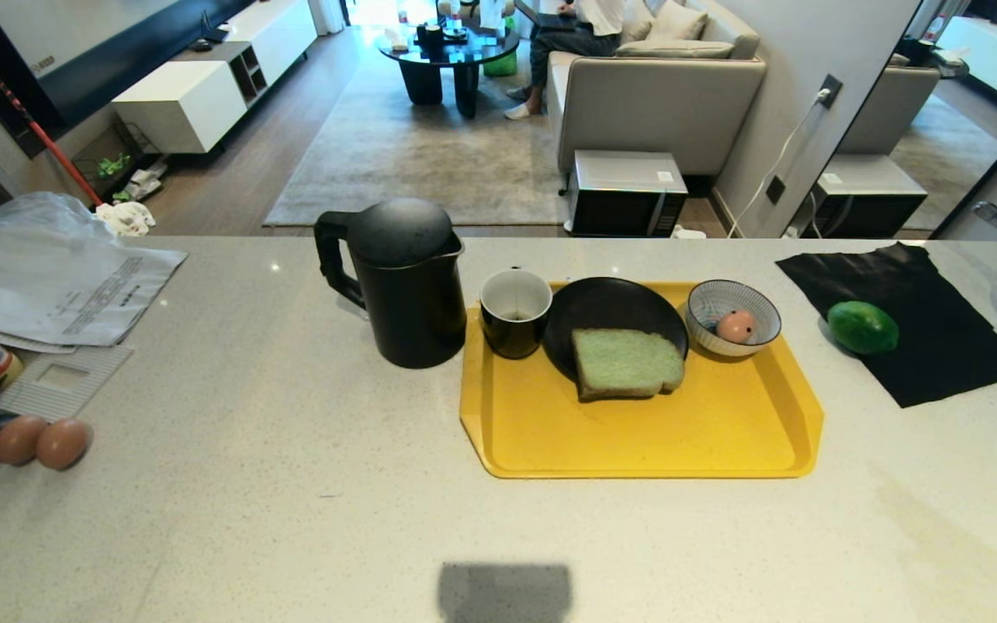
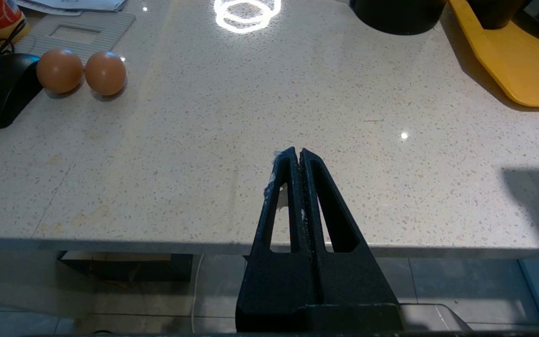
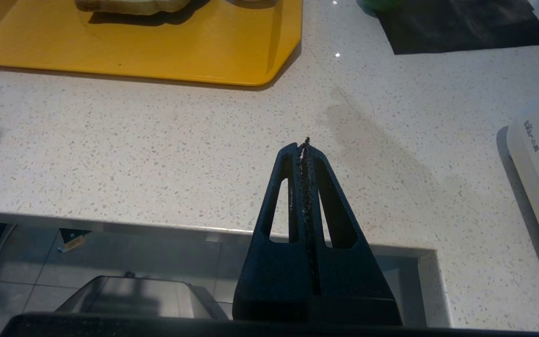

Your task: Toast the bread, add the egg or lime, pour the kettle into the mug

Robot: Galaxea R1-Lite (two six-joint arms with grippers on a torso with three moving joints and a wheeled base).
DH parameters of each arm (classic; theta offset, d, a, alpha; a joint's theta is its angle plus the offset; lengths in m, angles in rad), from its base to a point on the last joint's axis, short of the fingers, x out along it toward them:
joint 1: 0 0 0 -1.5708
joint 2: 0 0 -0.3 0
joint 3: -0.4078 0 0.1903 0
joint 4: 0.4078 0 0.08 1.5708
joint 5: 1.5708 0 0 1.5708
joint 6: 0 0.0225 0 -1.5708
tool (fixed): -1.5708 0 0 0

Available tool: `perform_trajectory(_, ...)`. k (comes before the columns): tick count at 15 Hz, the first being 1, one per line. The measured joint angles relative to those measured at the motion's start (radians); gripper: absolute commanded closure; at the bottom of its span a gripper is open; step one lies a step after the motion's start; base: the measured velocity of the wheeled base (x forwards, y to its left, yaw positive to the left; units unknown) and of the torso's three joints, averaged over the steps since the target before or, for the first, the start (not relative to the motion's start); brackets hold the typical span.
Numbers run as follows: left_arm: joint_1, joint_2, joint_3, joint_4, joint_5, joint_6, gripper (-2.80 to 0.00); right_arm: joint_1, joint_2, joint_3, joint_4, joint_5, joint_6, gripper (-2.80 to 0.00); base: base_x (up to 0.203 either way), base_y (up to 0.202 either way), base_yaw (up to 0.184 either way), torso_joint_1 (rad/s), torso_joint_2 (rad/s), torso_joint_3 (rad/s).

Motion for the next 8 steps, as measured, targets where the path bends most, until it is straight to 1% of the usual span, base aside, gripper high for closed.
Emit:
perform_trajectory(5,0.000,0.000,0.000,0.000,0.000,0.000,0.00,0.000,0.000,0.000,0.000,-0.003,0.004,0.00,0.000,0.000,0.000,0.000,0.00,0.000)
perform_trajectory(8,0.000,0.000,0.000,0.000,0.000,0.000,0.00,0.000,0.000,0.000,0.000,-0.027,0.043,0.00,0.000,0.000,0.000,0.000,0.00,0.000)
